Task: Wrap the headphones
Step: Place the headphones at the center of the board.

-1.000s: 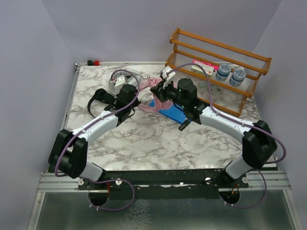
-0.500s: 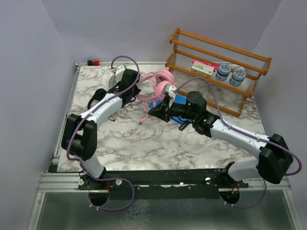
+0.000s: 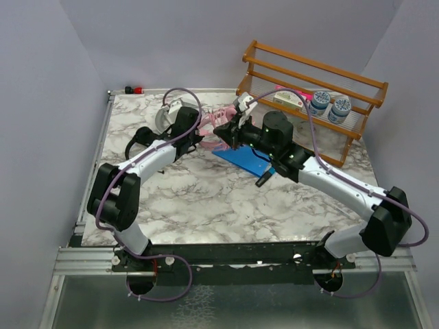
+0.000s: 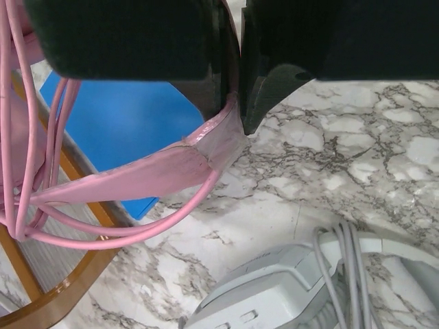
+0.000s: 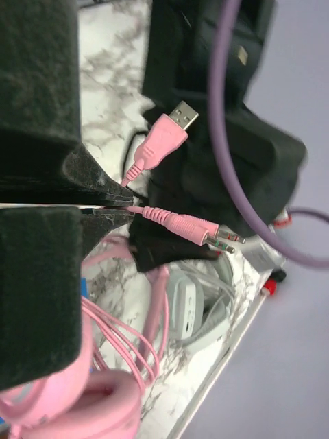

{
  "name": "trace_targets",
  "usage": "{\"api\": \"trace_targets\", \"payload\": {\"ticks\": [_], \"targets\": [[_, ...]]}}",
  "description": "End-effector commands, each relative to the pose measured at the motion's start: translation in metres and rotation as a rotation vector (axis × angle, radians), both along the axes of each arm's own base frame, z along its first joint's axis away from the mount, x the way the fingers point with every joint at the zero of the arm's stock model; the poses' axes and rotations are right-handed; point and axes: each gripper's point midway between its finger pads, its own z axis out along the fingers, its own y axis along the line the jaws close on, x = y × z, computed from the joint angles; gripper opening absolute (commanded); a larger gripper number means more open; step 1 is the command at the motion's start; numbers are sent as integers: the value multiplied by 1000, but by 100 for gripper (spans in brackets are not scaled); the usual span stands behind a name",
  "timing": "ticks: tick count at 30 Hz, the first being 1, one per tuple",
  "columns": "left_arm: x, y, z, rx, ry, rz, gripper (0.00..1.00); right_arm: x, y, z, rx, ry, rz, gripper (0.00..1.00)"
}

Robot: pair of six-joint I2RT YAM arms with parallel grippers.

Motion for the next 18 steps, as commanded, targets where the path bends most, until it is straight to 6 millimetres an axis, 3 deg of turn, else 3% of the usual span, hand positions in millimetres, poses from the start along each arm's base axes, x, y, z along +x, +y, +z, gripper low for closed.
{"api": "trace_targets", "payload": {"ticks": [1,5,10,14,18], "targets": [[-11,-13,19,-53,-92,-13,0,53,2,9,0,32,-165,1],[-32,-17,9,-43,-87,-10,0,85,13,-5,-29,90,-173,1],[-50,-10,9,-30,-100,-2,0,114,20,-50,-158,186,-227,1],[-65,-9,8,-36,-113,-26,0,126,18,-95,-227,260,-255,1],[-76,-12,4,-8,-131,-98,0,132,18,-121,-248,300,-265,1]]}}
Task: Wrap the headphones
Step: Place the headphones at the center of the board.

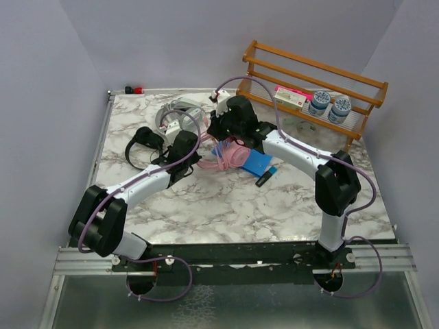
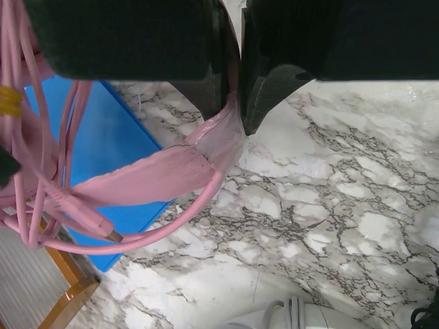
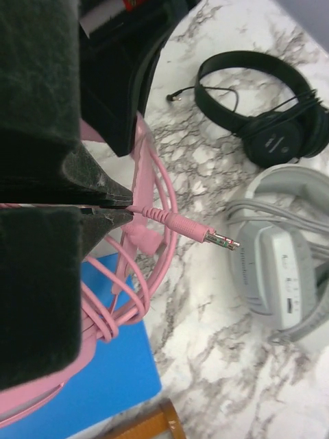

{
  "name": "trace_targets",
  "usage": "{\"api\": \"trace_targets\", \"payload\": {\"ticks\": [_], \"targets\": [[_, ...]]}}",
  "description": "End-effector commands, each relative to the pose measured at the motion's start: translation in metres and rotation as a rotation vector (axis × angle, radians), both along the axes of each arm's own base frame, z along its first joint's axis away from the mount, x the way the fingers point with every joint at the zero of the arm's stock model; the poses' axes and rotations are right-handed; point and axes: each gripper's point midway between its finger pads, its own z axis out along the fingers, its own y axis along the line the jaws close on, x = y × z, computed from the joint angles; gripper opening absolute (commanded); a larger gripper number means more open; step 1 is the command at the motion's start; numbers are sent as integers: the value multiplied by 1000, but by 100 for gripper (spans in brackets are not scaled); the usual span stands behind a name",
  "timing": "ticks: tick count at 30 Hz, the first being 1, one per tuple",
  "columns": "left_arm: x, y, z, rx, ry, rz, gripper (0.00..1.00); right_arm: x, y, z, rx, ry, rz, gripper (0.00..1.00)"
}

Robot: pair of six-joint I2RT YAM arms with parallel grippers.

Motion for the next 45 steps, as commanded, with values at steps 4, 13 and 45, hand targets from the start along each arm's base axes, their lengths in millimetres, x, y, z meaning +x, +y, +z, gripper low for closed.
{"api": "trace_targets", "payload": {"ticks": [4,13,45], "targets": [[-13,-10,12,-4,-82,-92,0,9,0,-35,-18,65,-3,1],[-36,-10,-19,18,-57,-180,0,-16,-10,-111,-88,238,3,1],[-75,-7,14,11,-150,-339,83,-66,11,-157,-128,403,140,1]]}}
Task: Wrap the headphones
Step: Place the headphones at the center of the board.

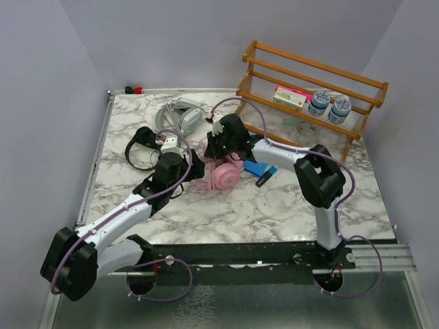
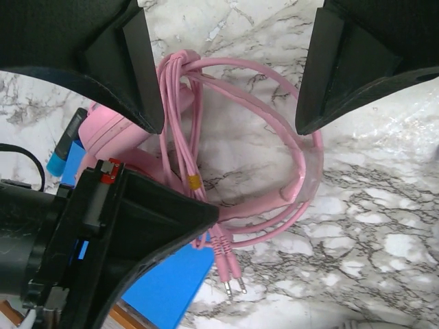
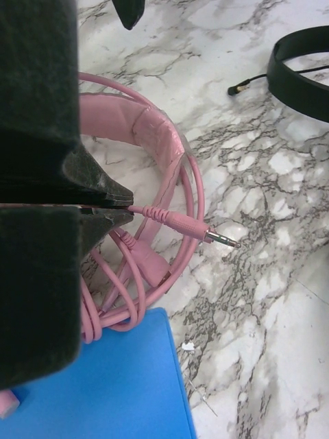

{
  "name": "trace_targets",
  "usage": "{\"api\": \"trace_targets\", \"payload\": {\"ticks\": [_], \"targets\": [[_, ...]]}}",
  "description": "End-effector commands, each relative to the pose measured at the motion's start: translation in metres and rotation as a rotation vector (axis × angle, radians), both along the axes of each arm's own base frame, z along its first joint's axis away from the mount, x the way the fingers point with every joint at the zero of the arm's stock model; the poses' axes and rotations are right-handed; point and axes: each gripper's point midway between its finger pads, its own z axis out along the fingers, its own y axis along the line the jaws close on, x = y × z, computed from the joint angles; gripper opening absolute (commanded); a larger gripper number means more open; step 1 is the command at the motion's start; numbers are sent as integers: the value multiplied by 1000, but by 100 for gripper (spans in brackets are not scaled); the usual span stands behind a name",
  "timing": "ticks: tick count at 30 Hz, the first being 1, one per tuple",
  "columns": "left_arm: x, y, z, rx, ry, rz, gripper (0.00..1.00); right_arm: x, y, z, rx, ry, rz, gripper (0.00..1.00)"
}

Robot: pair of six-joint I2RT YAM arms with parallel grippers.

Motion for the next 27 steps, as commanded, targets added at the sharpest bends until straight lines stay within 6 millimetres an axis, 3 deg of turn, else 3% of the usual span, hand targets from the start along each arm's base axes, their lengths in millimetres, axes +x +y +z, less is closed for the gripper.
{"api": "trace_targets", "payload": {"ticks": [1,4,7,11,13,16,18,27], "targets": [[-6,-12,-10,-13,27,-88,83,-32,-10,-41,-133,111,76,1],[-5,-14,-22,-5,61,-111,85,-35,-15,-53,-189,137,87,1],[-6,-19,-31,-5,85,-132,96,-36,-15,-61,-227,158,102,1],[-3,-25,-36,-1,95,-157,96,-36,-11,-62,-224,167,103,1],[1,-28,-35,-2,89,-163,89,-38,-9,-61,-204,176,99,1],[8,-30,-33,-8,82,-146,65,-40,-4,-55,-158,182,99,1],[14,-31,-30,-14,75,-133,55,-41,-1,-54,-141,192,98,1],[24,-40,-2,-63,15,-157,51,-40,0,-51,-127,188,87,1]]}}
